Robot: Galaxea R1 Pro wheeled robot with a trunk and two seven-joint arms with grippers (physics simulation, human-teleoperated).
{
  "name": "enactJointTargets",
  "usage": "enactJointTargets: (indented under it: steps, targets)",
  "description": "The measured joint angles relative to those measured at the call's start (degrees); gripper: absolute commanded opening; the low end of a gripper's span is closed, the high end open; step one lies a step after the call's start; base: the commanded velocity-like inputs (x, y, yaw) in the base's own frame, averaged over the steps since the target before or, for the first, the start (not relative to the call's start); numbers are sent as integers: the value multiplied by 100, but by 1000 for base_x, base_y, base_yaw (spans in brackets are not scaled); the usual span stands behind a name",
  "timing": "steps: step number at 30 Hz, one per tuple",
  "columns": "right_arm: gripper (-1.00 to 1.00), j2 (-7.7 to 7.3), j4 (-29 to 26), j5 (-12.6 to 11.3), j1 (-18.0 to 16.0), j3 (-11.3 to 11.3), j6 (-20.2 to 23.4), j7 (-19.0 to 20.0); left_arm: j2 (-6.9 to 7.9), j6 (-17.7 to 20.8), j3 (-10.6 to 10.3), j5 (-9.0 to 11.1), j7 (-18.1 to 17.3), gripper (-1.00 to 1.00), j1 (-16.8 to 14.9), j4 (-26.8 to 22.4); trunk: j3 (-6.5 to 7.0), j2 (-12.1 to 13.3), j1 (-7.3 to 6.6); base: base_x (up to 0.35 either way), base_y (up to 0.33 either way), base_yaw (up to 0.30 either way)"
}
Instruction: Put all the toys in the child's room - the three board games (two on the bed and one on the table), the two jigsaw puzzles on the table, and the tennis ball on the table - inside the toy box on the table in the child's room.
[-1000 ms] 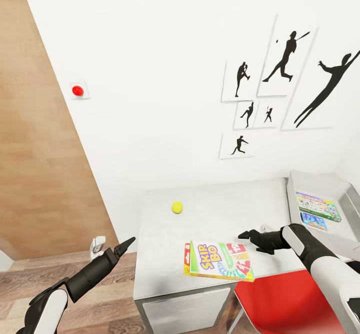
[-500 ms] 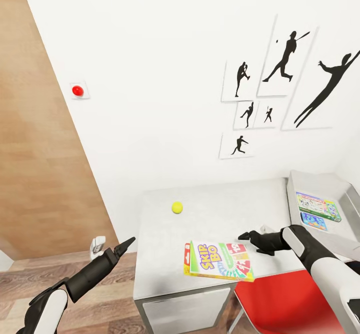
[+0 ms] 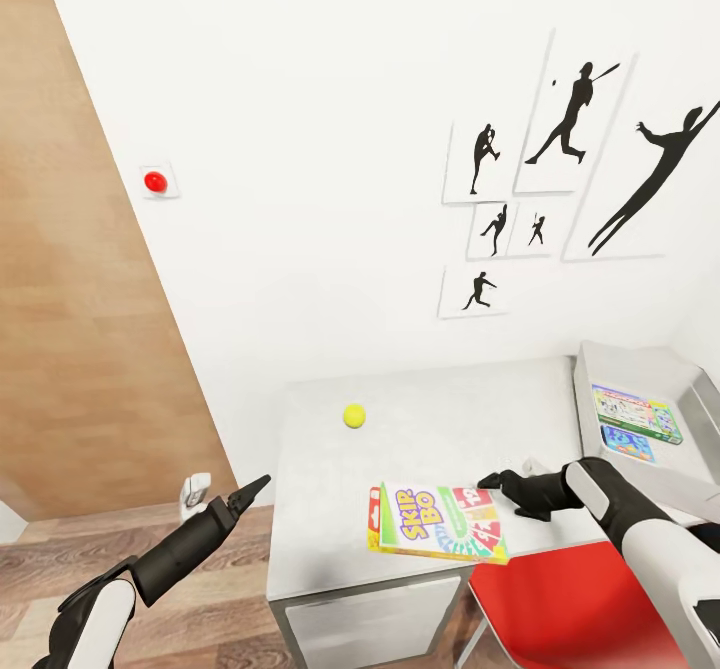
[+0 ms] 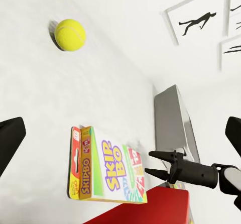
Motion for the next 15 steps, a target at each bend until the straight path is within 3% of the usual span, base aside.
enactJointTargets:
  steps: [15]
  targets:
    - [100, 143, 56, -2, 122, -1, 2, 1, 0, 0, 5, -14, 0, 100, 0, 7, 0, 0, 0, 0, 0, 0]
